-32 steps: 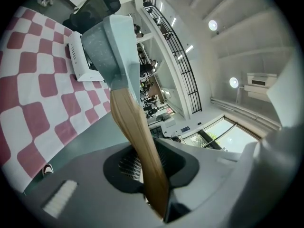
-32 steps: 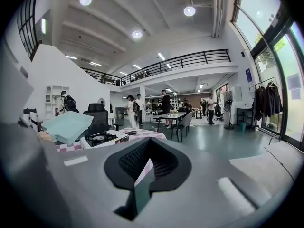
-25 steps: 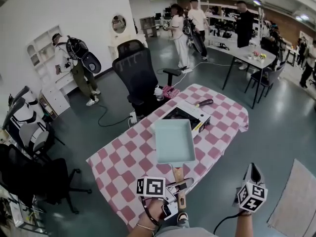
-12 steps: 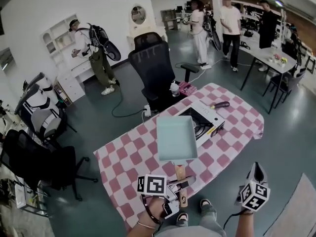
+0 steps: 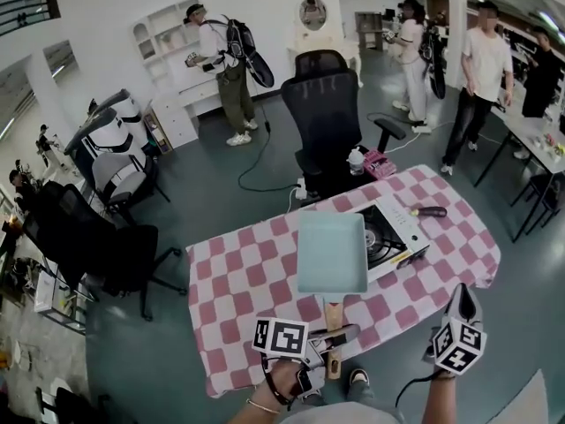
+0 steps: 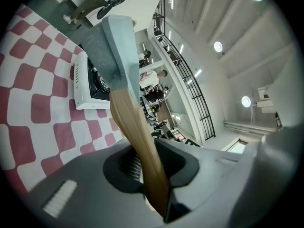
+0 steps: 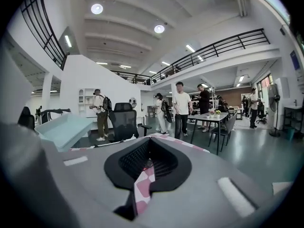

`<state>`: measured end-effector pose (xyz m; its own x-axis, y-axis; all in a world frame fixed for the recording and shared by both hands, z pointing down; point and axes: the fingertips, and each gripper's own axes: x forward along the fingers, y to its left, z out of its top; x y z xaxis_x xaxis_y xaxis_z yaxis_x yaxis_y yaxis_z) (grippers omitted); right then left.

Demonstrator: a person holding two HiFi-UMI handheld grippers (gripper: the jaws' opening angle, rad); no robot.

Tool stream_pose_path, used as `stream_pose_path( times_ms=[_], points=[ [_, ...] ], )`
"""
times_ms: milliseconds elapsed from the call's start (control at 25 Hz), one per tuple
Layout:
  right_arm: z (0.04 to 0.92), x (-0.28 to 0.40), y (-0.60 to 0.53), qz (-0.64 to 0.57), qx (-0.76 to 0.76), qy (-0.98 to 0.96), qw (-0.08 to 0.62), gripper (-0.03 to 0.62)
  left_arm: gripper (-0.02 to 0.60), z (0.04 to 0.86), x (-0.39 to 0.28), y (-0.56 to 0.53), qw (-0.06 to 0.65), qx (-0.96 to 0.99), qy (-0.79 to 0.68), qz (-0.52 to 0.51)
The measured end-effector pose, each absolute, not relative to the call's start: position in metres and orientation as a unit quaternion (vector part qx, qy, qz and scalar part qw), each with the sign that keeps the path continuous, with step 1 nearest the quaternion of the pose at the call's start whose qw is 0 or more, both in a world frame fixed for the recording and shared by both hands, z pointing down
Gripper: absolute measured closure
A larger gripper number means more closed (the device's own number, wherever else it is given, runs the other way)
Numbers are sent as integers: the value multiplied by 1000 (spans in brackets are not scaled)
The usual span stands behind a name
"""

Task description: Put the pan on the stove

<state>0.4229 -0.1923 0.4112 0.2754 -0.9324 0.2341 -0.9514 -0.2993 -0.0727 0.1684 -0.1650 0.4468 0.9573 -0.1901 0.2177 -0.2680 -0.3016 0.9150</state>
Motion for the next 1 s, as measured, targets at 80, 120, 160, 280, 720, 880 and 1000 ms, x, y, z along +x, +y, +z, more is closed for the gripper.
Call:
stream_pose_path(
  times_ms=[80, 120, 160, 280, 720, 880, 1000],
  points=[
    [415, 424, -200, 119, 792, -598, 43, 585, 515, 448, 171, -167, 575, 804, -147, 26],
    [419, 424, -204, 122, 790, -599, 43, 585, 515, 449, 171, -169, 575, 804, -150, 24],
    [422, 424, -207, 126, 789, -600, 42, 585, 515, 450, 171, -170, 575, 804, -153, 23],
    [424, 422, -214, 129, 786, -604, 42, 585, 515, 449, 171, -172, 576, 802, -156, 21],
    [432, 421, -218, 137, 782, -607, 43, 585, 515, 459, 181, -179, 585, 795, -158, 28],
    [435, 428, -222, 138, 779, -609, 49, 585, 515, 464, 195, -185, 592, 791, -152, 27],
    [440, 434, -226, 139, 778, -610, 55, 585, 515, 470, 205, -189, 596, 788, -151, 28]
  ],
)
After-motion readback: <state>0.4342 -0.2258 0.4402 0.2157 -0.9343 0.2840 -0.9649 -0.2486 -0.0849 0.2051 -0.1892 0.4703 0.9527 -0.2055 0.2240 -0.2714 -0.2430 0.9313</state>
